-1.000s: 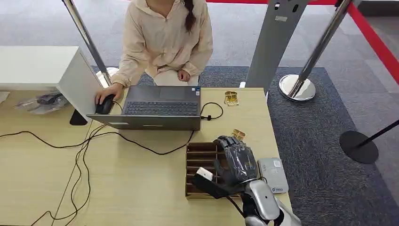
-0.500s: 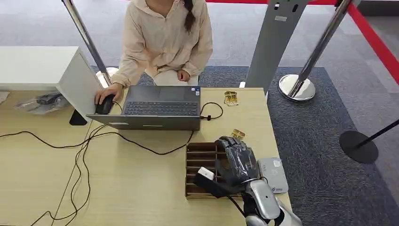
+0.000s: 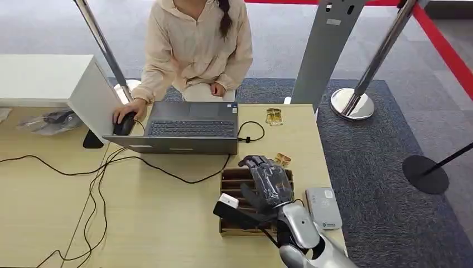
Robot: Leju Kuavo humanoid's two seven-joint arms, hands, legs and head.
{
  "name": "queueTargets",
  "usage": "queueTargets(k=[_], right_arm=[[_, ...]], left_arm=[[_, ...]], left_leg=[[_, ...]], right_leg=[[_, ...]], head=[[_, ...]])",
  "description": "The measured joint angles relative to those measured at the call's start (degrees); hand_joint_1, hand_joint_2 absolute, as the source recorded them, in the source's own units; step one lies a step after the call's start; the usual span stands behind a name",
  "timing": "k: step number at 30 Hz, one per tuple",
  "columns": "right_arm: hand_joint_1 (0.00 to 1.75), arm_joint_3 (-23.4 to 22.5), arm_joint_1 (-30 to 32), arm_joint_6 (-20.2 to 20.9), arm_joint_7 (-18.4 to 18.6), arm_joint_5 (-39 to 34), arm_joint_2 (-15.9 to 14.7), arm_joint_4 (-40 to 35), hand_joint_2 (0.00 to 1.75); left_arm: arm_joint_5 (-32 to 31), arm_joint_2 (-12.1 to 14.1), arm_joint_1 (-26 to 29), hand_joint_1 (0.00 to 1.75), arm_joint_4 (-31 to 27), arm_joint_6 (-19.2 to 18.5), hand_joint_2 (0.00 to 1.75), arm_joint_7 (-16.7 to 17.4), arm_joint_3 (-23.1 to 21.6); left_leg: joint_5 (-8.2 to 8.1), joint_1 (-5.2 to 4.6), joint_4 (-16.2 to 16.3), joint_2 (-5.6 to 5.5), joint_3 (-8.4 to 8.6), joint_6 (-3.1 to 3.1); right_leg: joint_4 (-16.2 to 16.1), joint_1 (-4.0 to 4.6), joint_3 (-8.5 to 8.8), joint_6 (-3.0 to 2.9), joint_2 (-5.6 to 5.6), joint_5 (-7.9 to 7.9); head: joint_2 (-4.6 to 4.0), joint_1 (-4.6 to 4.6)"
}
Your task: Pass the card to the sensor for recognition and then transmit it.
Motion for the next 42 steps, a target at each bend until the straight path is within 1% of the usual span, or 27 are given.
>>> queueTargets(k=[2,6,13,15,19,21,25,31,37,42], right_arm=[[0.72,0.15,-0.42,0.09,-0.33,-0.07,0.46,0.31,1.75],[0.7,0.42,-0.92,0.26,-0.77,-0.33,0.9,0.81,1.75],[0.66,0.72,-1.55,0.57,-0.64,-0.37,0.96,1.49,1.75],[0.63,0.68,-1.58,0.46,-0.11,-0.35,0.81,1.53,1.75],[0.58,0.31,-1.59,0.48,0.5,-0.5,-0.04,1.49,1.75],[0.54,-0.09,-1.59,0.48,0.87,-0.68,-0.7,1.36,1.75],[0.54,-0.96,-1.24,0.37,2.21,-0.98,-2.36,0.9,1.75],[0.56,-3.72,0.36,0.15,3.39,-1.62,-5.68,-1.2,1.75],[0.56,-6.73,2.01,0.15,3.54,-1.92,-8.78,-4.26,1.75],[0.59,-9.07,3.61,0.15,3.89,-2.03,-11.01,-7.01,1.75]], left_arm=[[0.29,0.53,-0.01,0.0,0.0,-1.23,0.0,0.0,-0.22],[0.61,1.36,-0.04,0.0,0.0,-3.07,0.0,-0.35,-0.72],[1.2,2.34,-0.03,0.0,0.0,-4.48,0.0,-0.55,-0.83],[1.49,2.49,-0.01,0.0,0.0,-3.96,0.0,-0.59,-0.83],[2.08,2.62,0.01,0.0,0.0,-1.57,0.0,-1.18,-0.83],[2.4,2.65,0.03,0.0,0.0,-0.51,0.0,-1.33,-0.81],[2.71,2.6,0.13,0.0,0.0,0.67,0.0,-1.36,-0.81],[2.86,2.34,0.39,0.0,0.0,1.44,0.0,-1.6,-0.72],[3.43,2.06,0.6,0.0,0.0,2.09,0.0,-1.6,-0.66],[3.8,2.03,0.75,0.0,0.0,2.4,0.0,-1.7,-0.26]], left_leg=[[0.0,0.0,0.0,0.01,0.0,0.0],[0.0,0.0,0.0,0.01,0.0,0.0],[0.0,0.0,0.0,0.01,0.01,0.0],[0.0,0.0,0.0,0.01,0.01,0.0],[0.0,-0.01,0.01,0.01,0.01,0.0],[0.0,-0.01,0.01,0.01,0.02,0.0],[-0.01,-0.02,0.01,0.02,0.03,0.0],[-0.01,-0.02,0.02,0.01,0.03,0.01],[-0.01,-0.02,0.02,0.01,0.03,0.01],[-0.01,-0.03,0.02,0.01,0.03,0.01]], right_leg=[[0.0,0.0,-0.01,0.0,0.0,0.0],[0.0,0.0,-0.01,0.0,0.0,0.0],[0.0,0.0,-0.01,0.0,0.0,0.0],[0.0,0.0,-0.01,0.0,0.0,0.0],[-0.01,0.0,-0.01,0.0,0.0,0.0],[-0.01,-0.01,-0.01,0.0,0.0,0.0],[-0.02,-0.01,-0.02,0.0,0.0,0.0],[-0.03,-0.01,-0.02,0.0,0.01,0.0],[-0.03,-0.01,-0.02,0.0,0.0,0.0],[-0.03,-0.01,-0.01,0.0,0.0,0.0]], head=[[0.0,0.0],[0.0,0.0],[0.0,0.0],[0.0,0.0],[0.0,0.0],[0.0,0.0],[0.0,-0.02],[0.0,0.0],[0.0,0.0],[0.0,0.0]])
